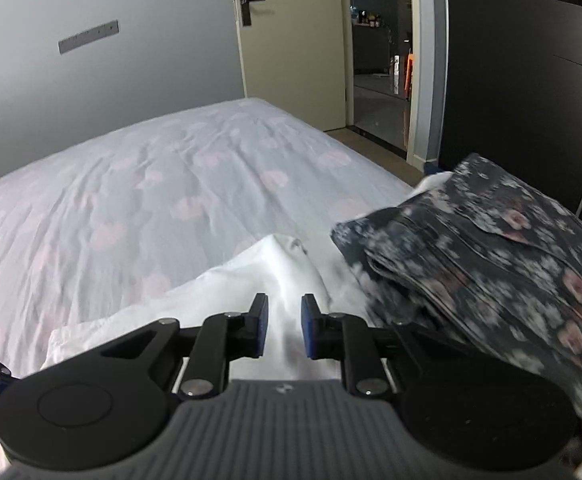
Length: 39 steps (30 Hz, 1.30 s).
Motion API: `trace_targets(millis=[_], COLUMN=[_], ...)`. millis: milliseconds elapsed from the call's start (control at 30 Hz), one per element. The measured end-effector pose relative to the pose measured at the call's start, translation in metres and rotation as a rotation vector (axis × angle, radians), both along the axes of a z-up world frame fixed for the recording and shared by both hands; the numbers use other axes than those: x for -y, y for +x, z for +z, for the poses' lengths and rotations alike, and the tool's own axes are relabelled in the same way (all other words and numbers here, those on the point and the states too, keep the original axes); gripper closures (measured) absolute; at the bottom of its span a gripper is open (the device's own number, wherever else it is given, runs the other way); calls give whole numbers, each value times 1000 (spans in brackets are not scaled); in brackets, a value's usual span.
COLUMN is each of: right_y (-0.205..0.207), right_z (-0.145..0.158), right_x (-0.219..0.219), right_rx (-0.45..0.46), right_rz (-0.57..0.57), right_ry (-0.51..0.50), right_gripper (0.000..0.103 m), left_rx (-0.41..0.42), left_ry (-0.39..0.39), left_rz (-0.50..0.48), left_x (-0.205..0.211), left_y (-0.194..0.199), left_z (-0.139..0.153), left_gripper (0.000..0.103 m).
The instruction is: Fold clothes
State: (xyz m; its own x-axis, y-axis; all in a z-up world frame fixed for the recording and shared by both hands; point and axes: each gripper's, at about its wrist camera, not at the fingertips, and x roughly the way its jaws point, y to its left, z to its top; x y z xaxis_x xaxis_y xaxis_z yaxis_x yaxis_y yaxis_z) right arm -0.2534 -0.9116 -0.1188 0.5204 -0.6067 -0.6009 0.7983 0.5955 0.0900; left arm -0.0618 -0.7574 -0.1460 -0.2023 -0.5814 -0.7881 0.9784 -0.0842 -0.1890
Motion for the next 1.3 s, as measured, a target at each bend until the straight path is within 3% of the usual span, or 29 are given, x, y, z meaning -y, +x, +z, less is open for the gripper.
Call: trace_targets(millis=[67,100,167,333,433,467,633,700,933,1033,1100,1233,1300], right_y=[7,8,11,16,14,13,-14,-25,-65,-82,-94,-108,-110], right_z=[-7,-12,-19,-28,-20,-16,18,34,83,99,107,116,119], right_x=[14,19,24,28,25,20,-25,-50,-131,-167,-193,-243,-269], right_rx=[-5,-7,-15,-39,-24,-13,75,102,191,170,200,223,190], right_rz=[-20,-29,-28,-16,-23,-21,6,18,-9,-87,-114,-225,-305], right_ry=[37,59,77,87,86,77,4,-40,-55,-50,-56,-113,-164], right_gripper=[86,96,103,103,101,95,87,62,58,44,24,11,4], left_rx=[29,34,38,39,29,26,-8,-16,-27,-9,5,44,69], left_ry=[22,29,40,48,39,28,-52,-96,-280,-343,-378,-424,-441], left_rz=[-4,-4,-1,-7,-3,2,31,40,87,107,120,116,119], left_x=[6,7,8,10,5,1,-26,-39,-86,-108,-123,-152,-165], left_y=[-1,0,2,3,5,7,15,13,-2,-15,-25,-43,-53], left_z=[-7,-11,-19,-26,-15,-11,18,35,97,116,125,135,138], left_gripper=[90,90,90,90,90,90,89,88,60,53,47,30,28])
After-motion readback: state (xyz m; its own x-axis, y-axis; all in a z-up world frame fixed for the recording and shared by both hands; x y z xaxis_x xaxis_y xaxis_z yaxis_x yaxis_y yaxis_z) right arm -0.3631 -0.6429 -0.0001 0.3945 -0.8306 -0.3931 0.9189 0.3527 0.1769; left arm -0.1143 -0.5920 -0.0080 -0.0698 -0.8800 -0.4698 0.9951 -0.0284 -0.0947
